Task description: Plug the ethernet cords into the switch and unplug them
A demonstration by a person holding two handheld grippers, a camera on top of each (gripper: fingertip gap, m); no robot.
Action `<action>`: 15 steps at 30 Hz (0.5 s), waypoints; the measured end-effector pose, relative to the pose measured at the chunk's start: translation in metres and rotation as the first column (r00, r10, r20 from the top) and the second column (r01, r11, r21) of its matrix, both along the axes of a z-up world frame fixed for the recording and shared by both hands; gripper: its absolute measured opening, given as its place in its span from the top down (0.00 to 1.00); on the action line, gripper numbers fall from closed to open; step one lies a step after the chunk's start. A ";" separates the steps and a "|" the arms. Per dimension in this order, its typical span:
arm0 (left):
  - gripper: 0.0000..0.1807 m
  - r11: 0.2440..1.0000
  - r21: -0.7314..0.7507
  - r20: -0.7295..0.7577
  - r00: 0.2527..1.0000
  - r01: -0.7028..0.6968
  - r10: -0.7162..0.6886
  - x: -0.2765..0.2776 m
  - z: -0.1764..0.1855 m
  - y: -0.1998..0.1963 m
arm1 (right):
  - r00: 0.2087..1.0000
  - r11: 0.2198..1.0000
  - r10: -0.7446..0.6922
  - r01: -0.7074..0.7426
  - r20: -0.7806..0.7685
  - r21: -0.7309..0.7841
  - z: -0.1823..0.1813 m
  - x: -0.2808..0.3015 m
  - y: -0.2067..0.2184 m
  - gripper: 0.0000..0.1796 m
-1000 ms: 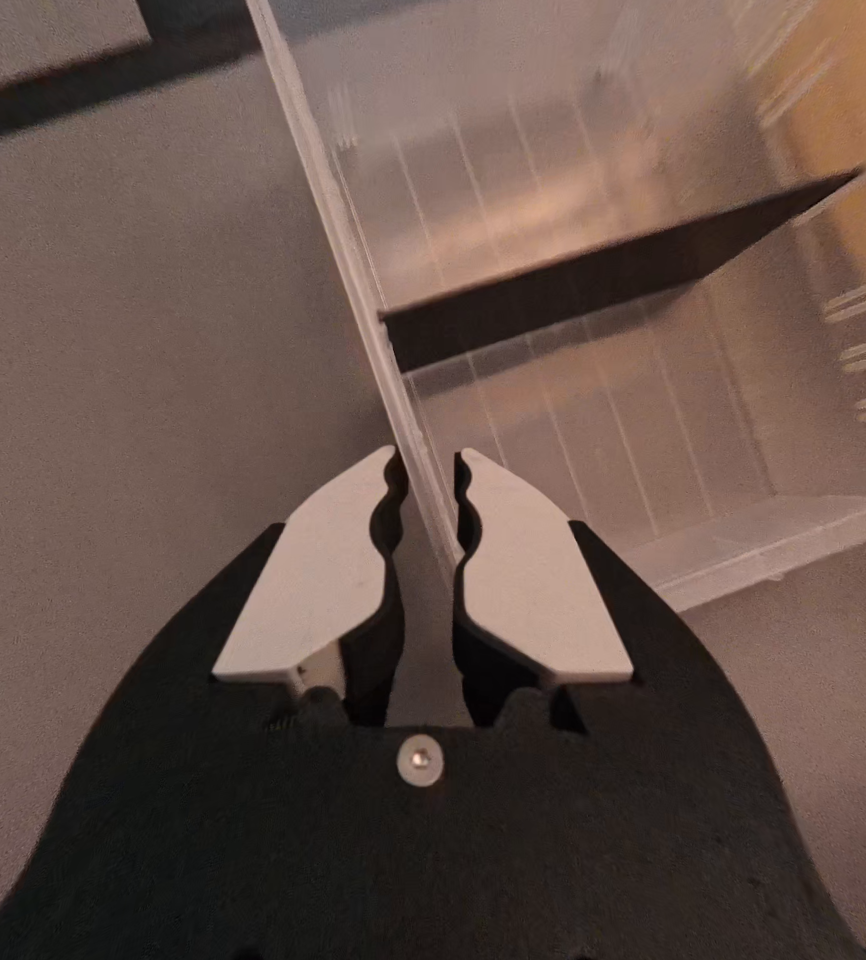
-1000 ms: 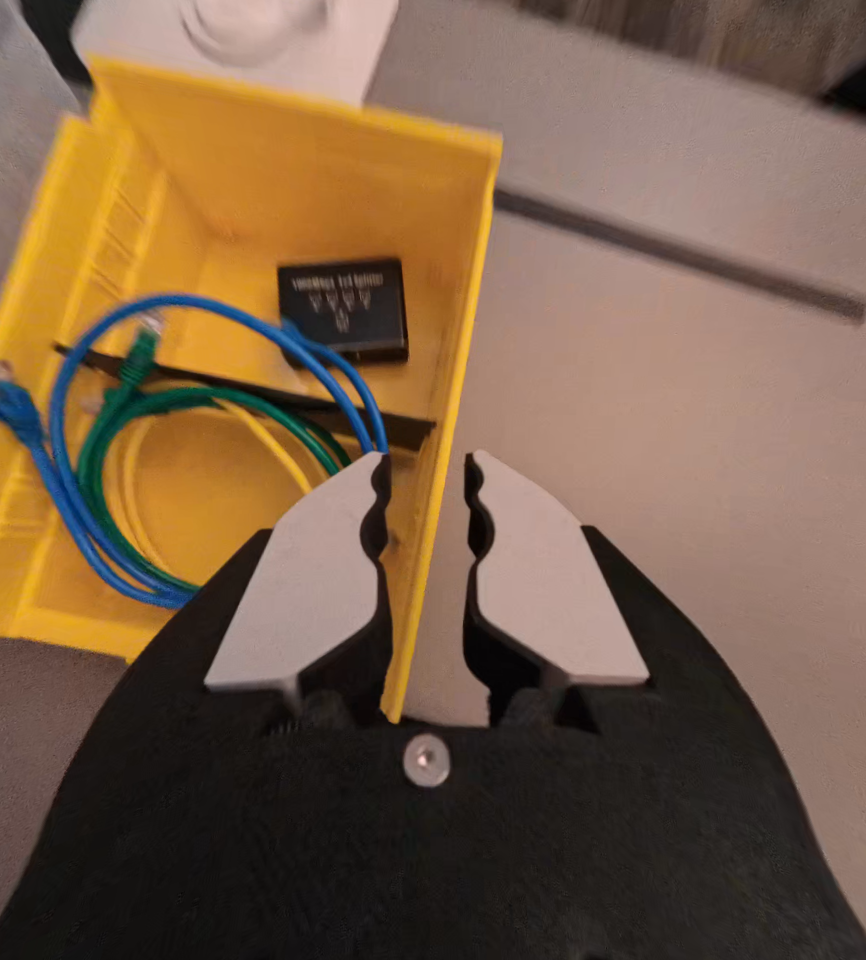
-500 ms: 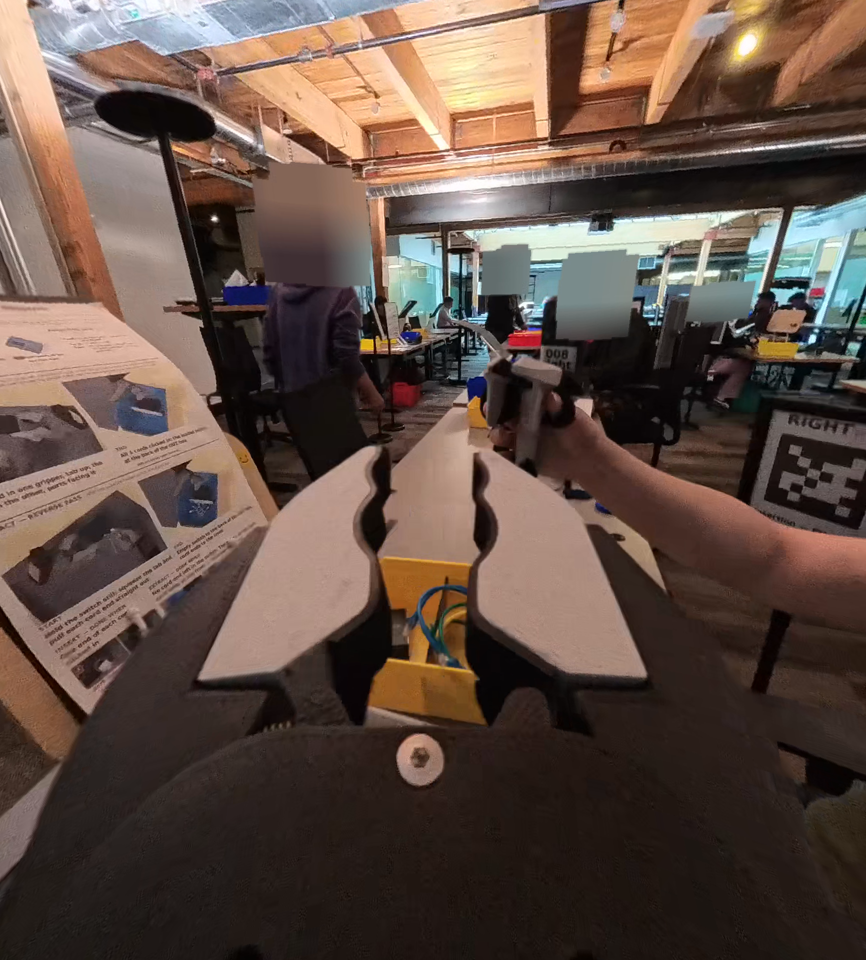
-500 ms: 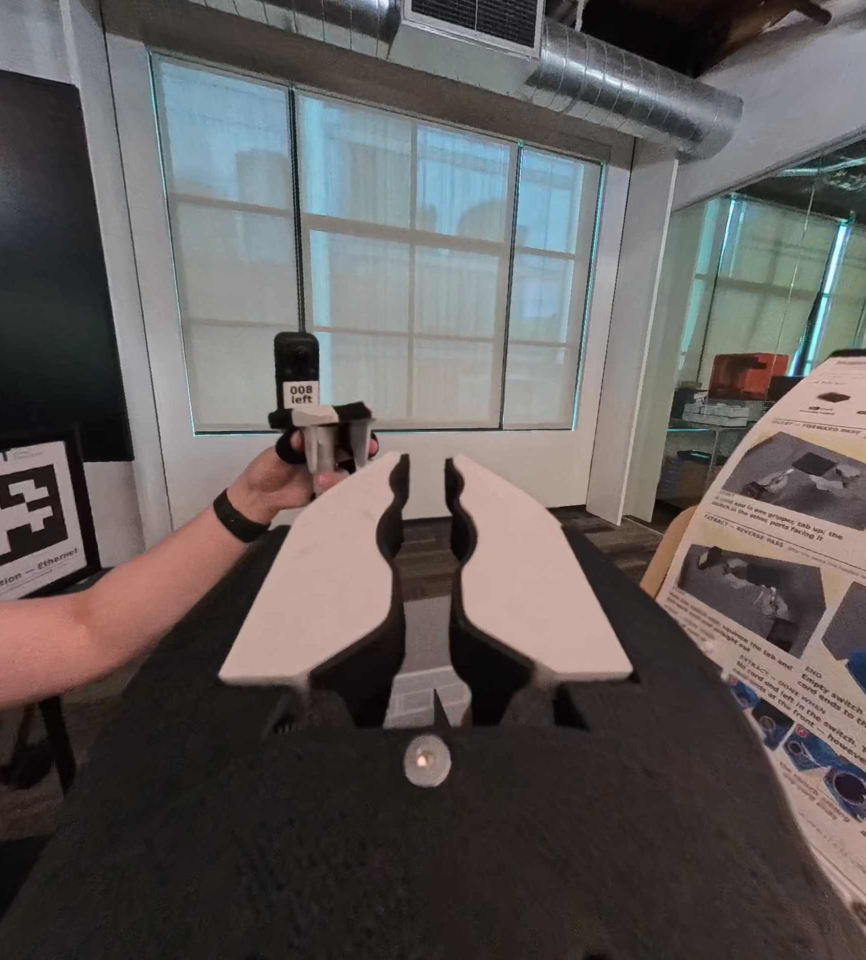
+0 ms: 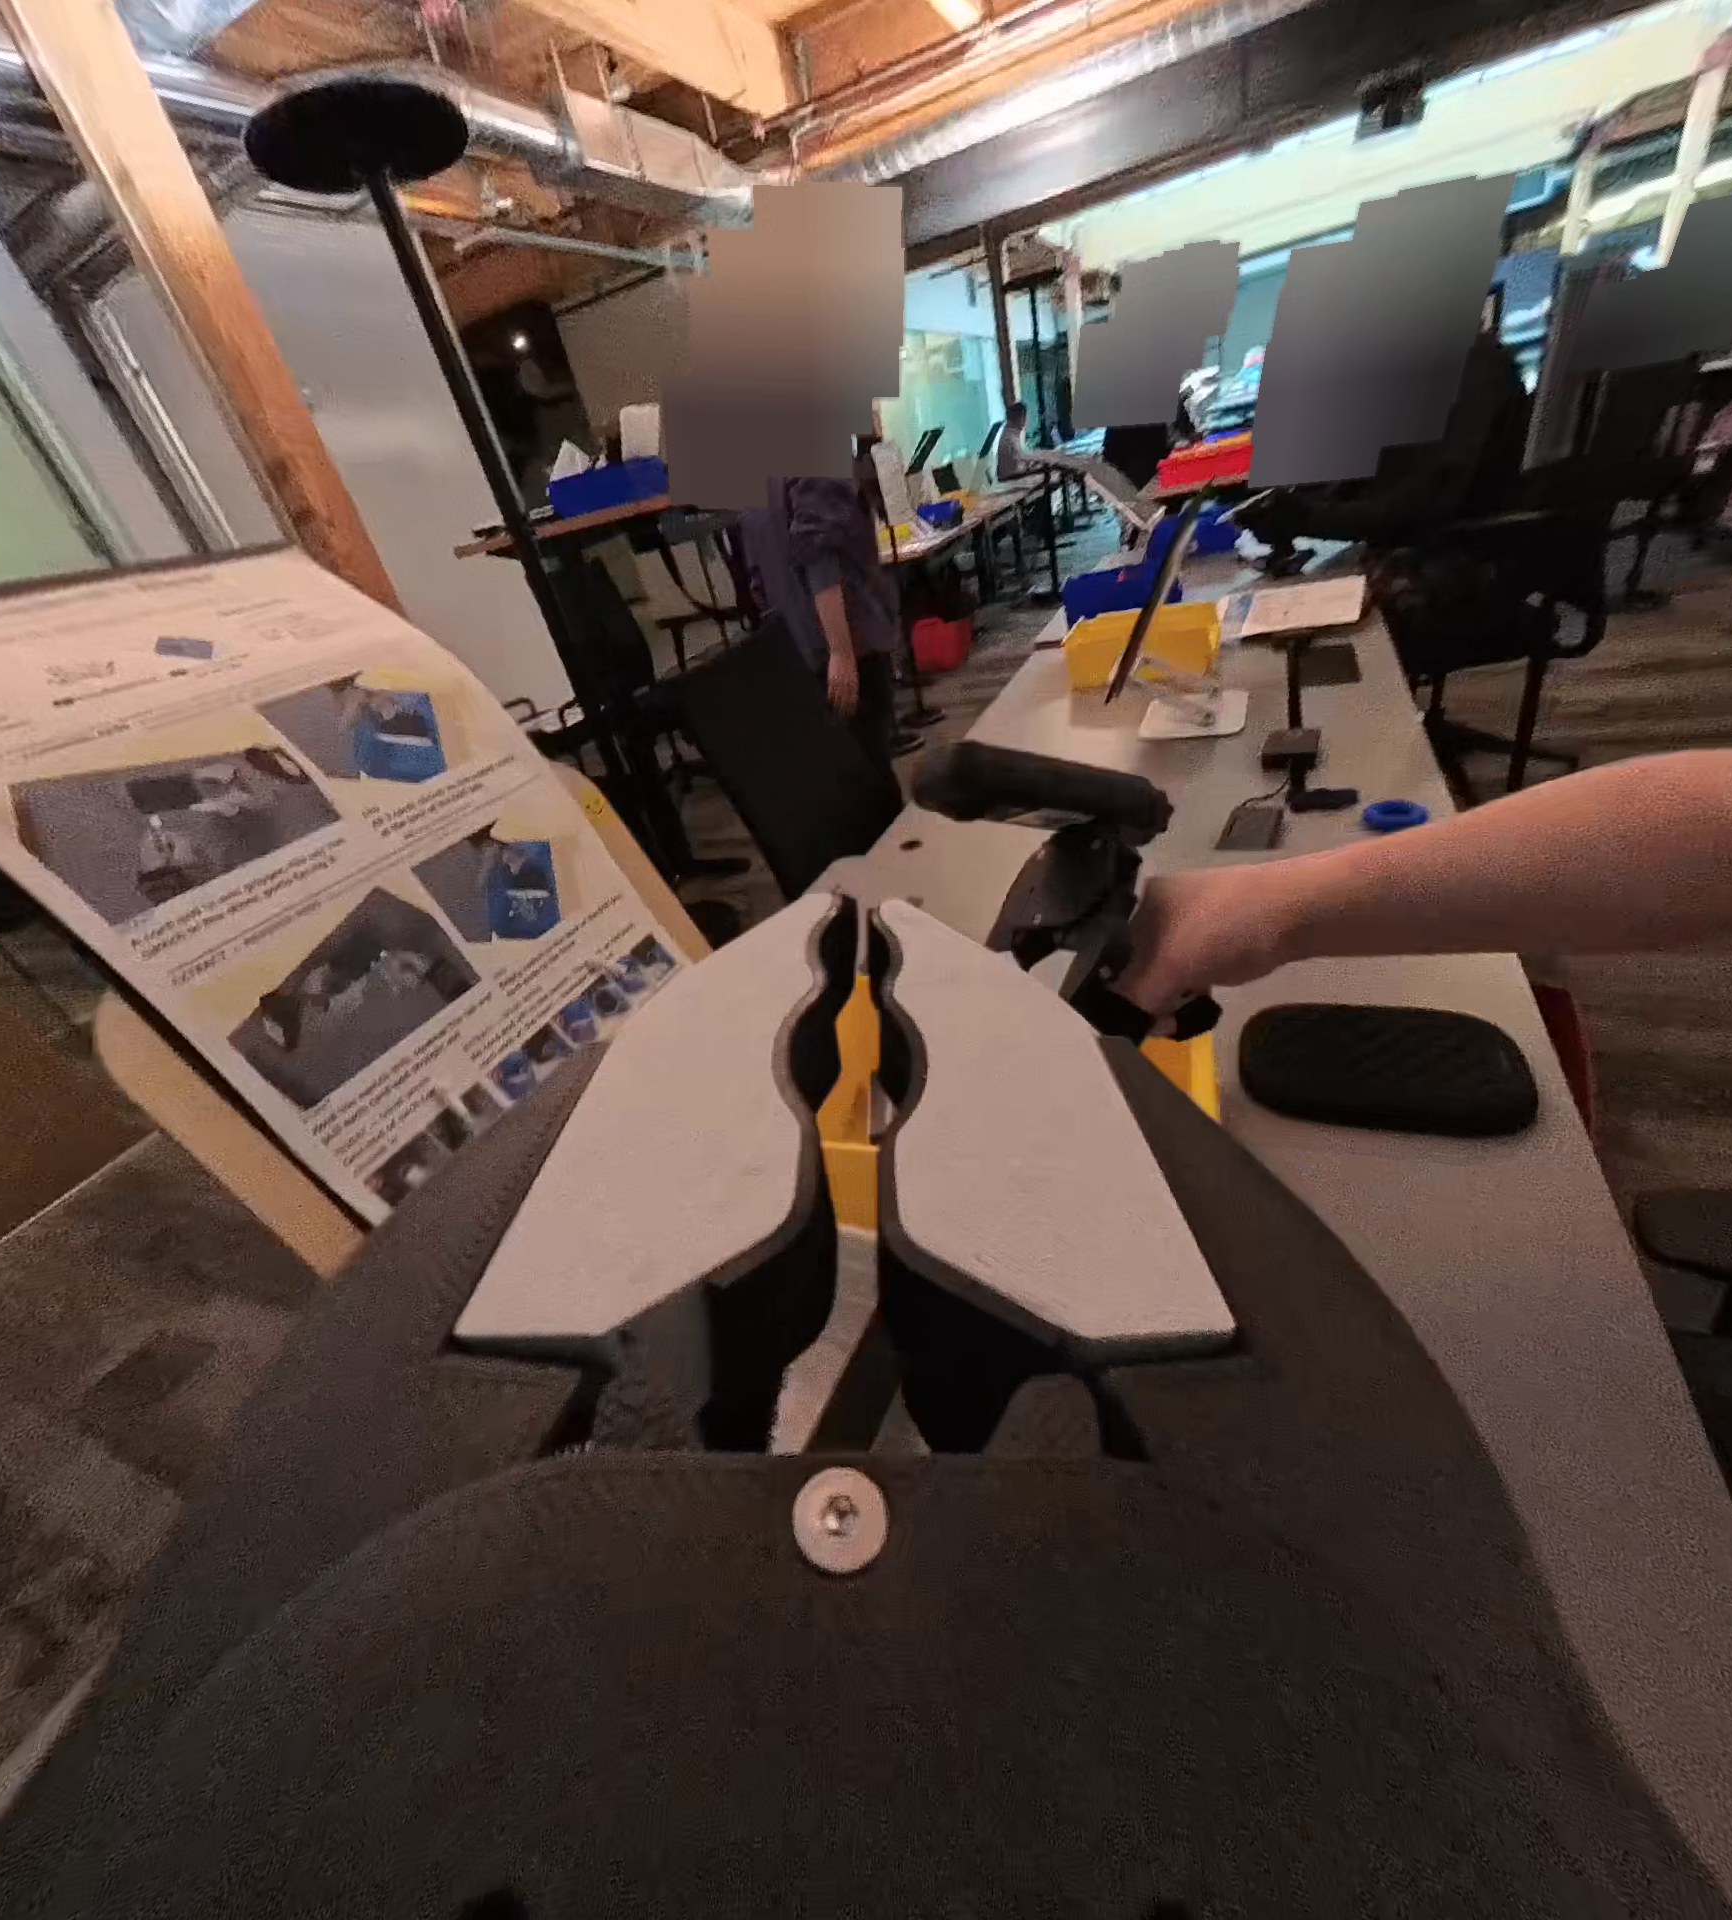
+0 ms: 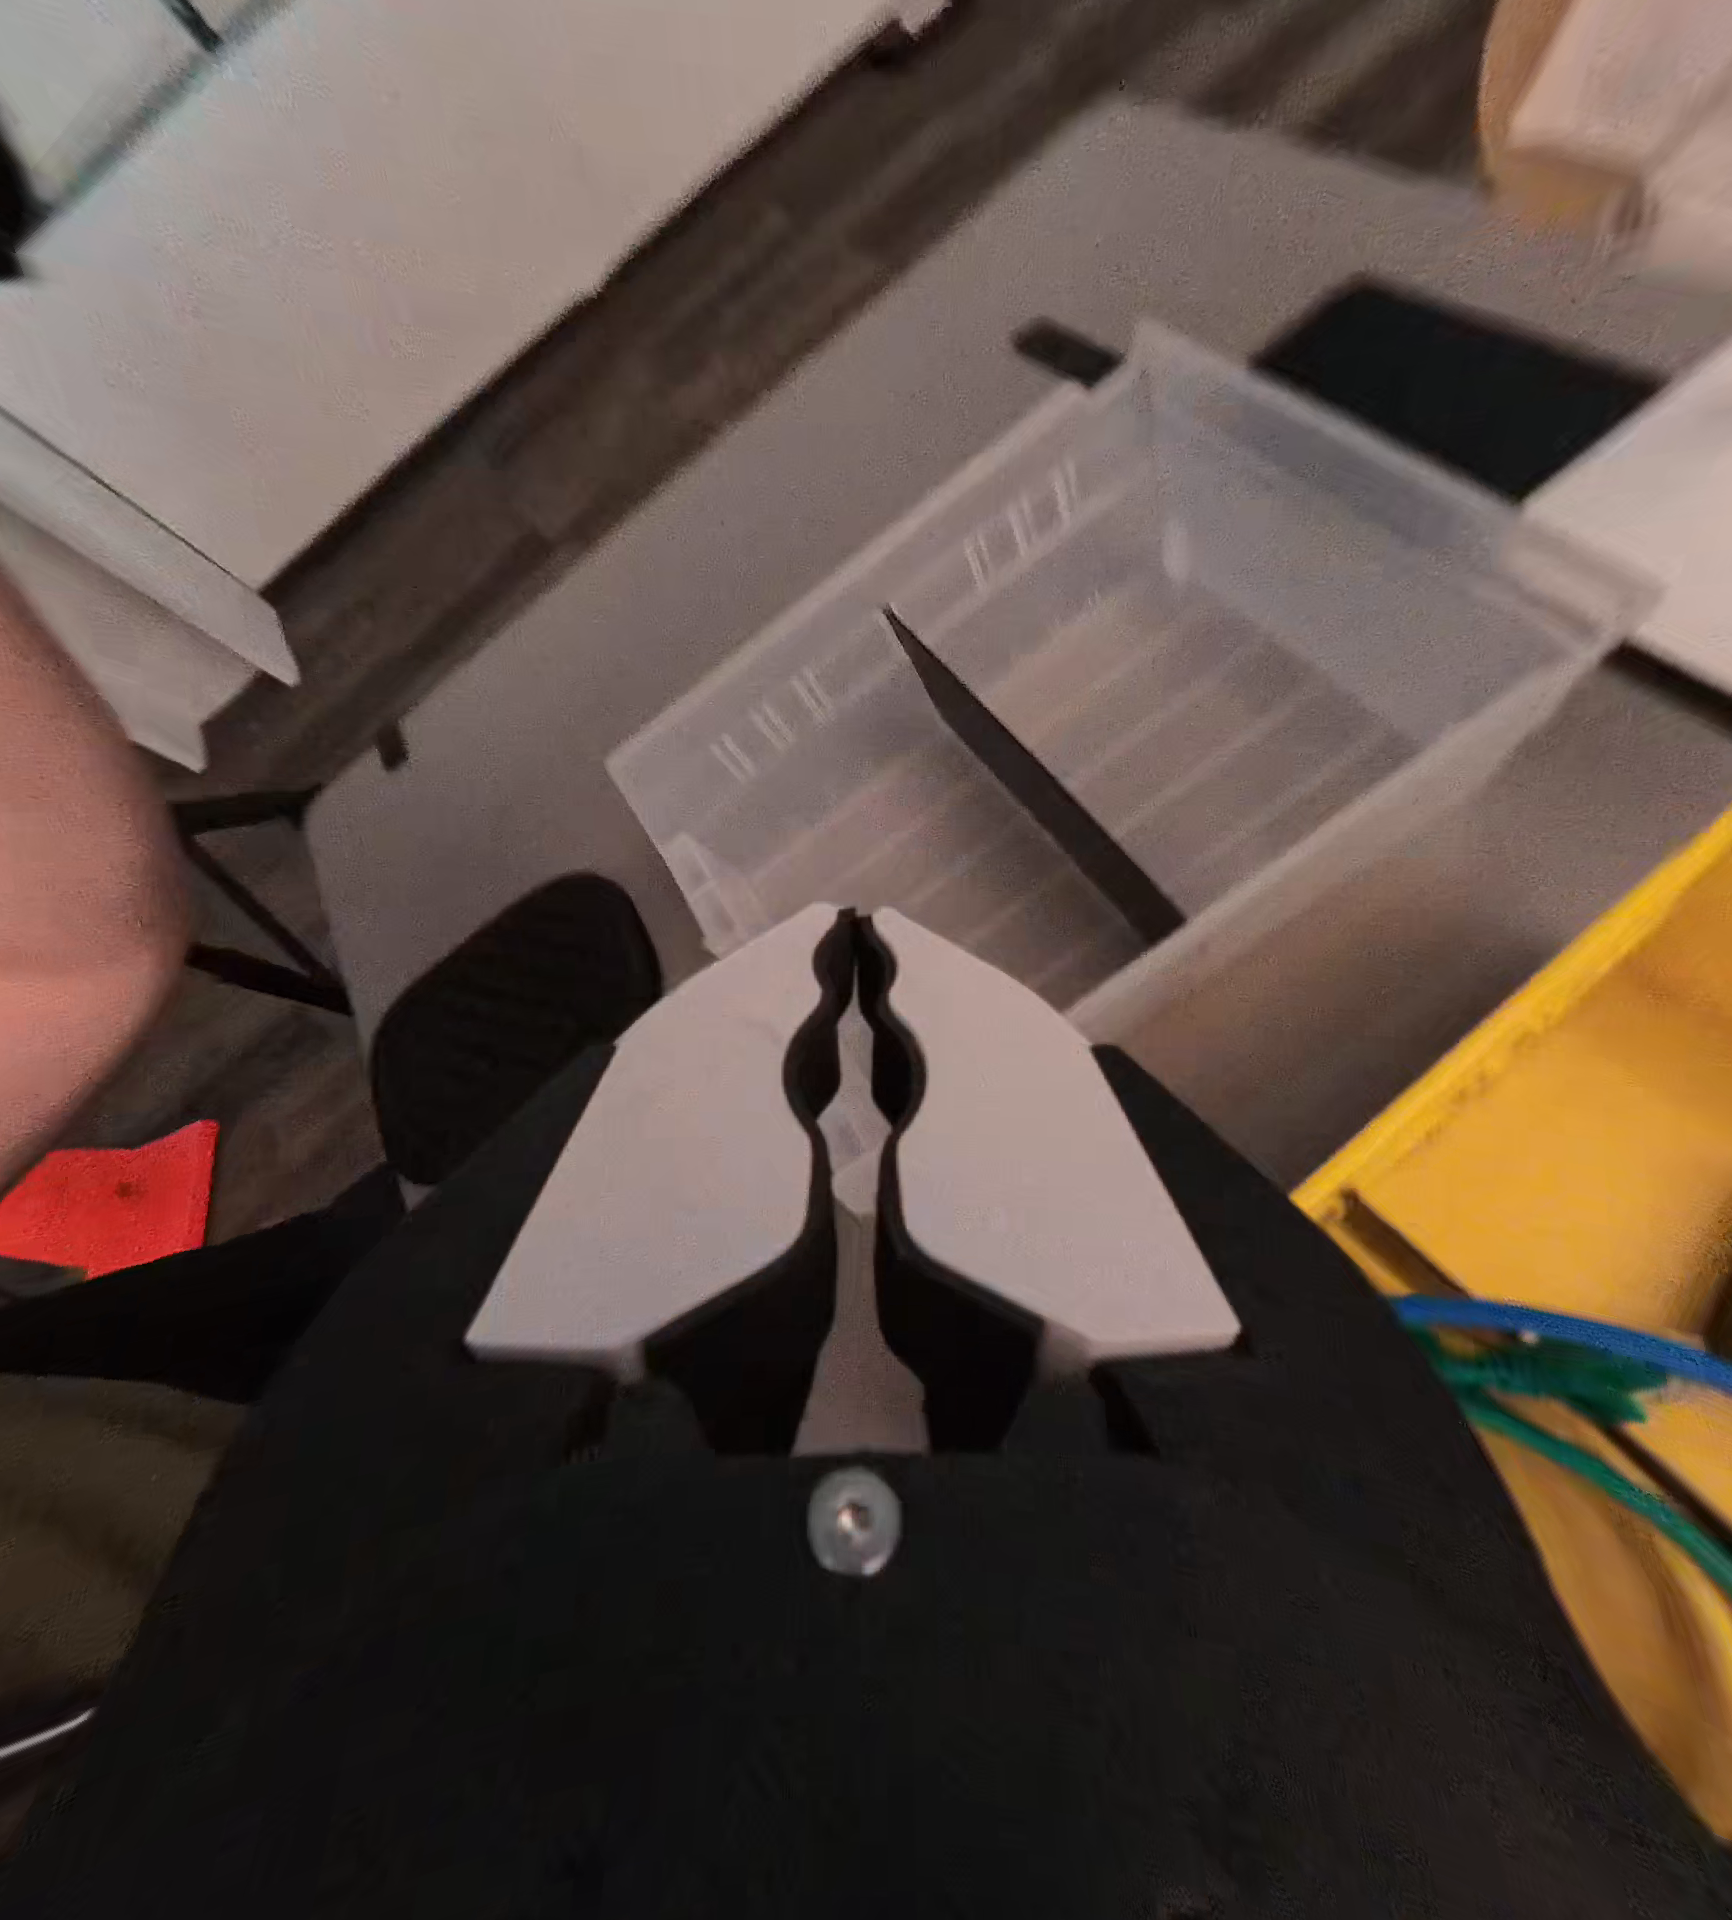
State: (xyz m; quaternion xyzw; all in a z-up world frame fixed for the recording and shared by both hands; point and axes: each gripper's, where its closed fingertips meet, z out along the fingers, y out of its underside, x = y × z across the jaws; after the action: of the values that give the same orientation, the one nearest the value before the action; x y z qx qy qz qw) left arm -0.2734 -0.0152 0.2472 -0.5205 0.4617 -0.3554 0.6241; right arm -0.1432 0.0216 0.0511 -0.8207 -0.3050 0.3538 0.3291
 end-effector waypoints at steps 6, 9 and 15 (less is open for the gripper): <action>0.83 0.982 -0.027 -0.088 0.979 -0.186 0.183 0.002 -0.070 0.007 | 0.939 0.948 -0.087 0.181 0.333 -0.262 -0.101 0.003 0.013 0.79; 0.80 0.974 -0.053 -0.118 0.970 -0.221 0.214 0.004 -0.098 0.013 | 0.879 0.917 -0.055 0.232 0.473 -0.325 -0.122 0.006 0.012 0.74; 0.79 0.966 -0.145 -0.088 0.976 -0.212 0.201 0.009 -0.114 0.026 | 0.854 0.812 -0.059 0.342 0.516 -0.473 -0.154 -0.012 0.020 0.80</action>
State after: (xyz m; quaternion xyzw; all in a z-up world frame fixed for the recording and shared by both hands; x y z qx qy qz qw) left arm -0.2646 0.0112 0.1327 -0.6247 0.3984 -0.3037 0.5990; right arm -0.1557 0.0416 -0.1025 -0.9693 -0.1707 0.1741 0.0308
